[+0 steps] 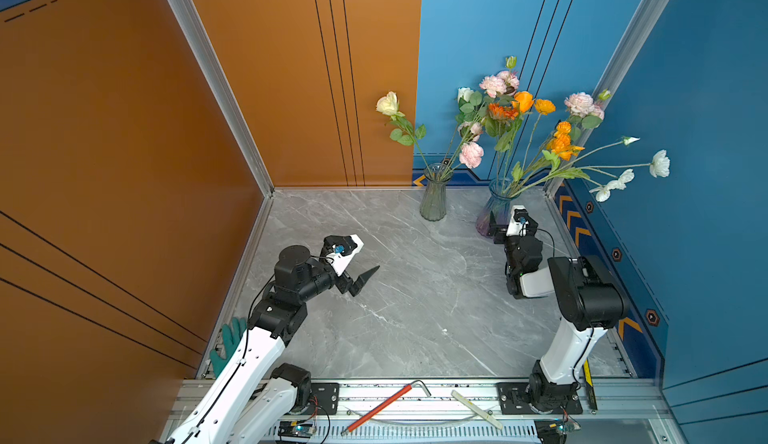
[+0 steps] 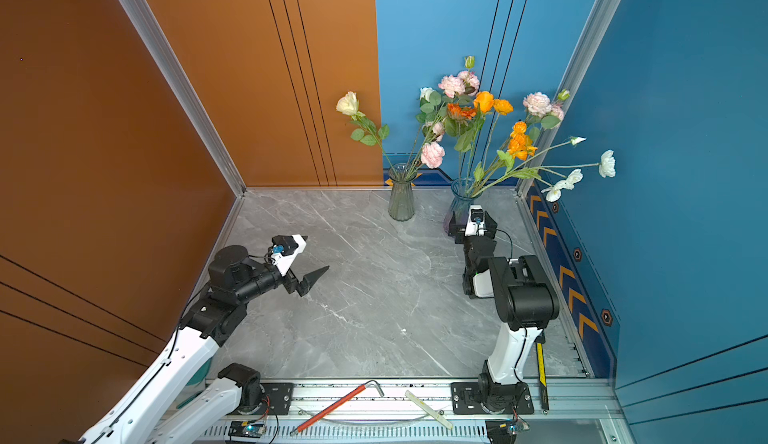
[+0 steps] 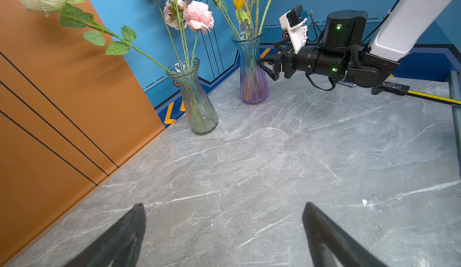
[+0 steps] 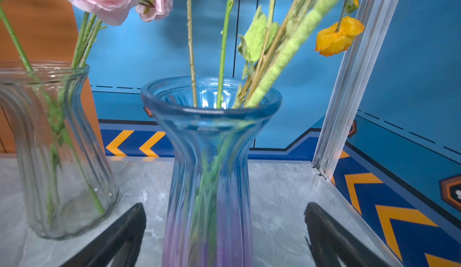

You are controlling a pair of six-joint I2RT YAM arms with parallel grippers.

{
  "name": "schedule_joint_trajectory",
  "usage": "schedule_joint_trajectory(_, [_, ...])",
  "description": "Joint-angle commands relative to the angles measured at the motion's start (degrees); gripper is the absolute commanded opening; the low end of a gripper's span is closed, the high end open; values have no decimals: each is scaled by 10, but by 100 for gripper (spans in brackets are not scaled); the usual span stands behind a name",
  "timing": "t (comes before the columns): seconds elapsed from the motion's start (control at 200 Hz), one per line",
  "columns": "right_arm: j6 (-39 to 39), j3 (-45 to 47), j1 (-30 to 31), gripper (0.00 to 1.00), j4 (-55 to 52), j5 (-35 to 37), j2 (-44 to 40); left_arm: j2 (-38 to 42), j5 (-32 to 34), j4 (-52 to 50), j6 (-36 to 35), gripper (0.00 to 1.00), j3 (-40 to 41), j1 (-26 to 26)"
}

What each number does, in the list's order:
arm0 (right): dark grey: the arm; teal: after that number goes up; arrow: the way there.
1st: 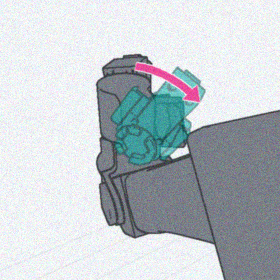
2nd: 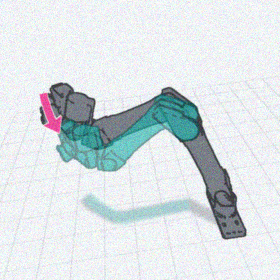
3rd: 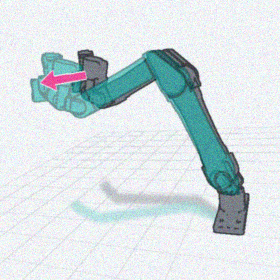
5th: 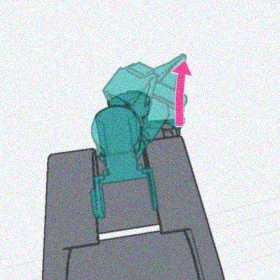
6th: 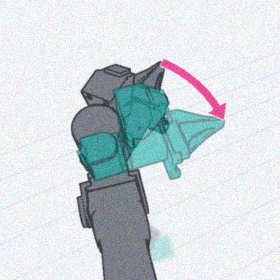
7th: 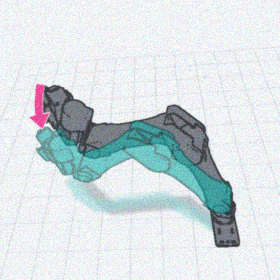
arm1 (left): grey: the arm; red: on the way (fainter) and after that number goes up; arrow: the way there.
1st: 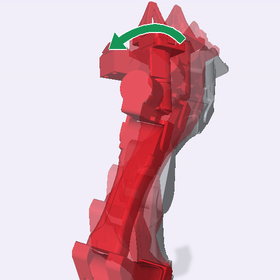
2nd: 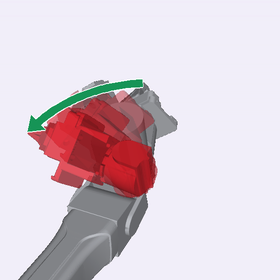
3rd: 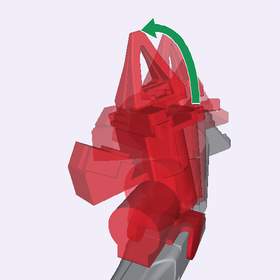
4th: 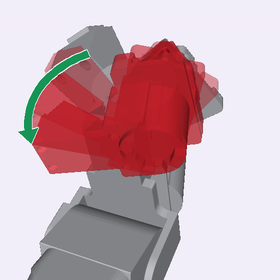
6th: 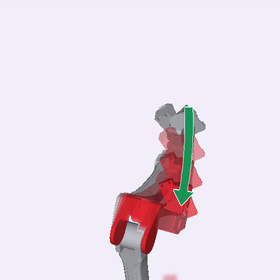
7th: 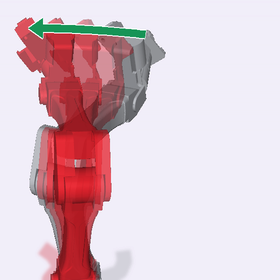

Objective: Arrange flowers in a vase
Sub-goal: Reset both arms

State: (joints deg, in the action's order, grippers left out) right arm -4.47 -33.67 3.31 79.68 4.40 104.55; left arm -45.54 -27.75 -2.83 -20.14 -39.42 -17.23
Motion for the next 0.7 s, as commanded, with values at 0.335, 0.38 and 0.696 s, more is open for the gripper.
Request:
schedule_joint_trajectory(0.335, [46, 155, 184, 100, -456, 122, -484, 1, 39, 6, -2, 98, 3, 0])
schedule_joint_trajectory(0.38, [59, 152, 197, 100, -547, 119, -549, 0, 62, 5, 0, 98, 2, -1])
schedule_joint_trajectory(0.696, [171, 160, 99, 100, -907, 70, -844, -92, 376, -33, 51, 98, -39, 19])
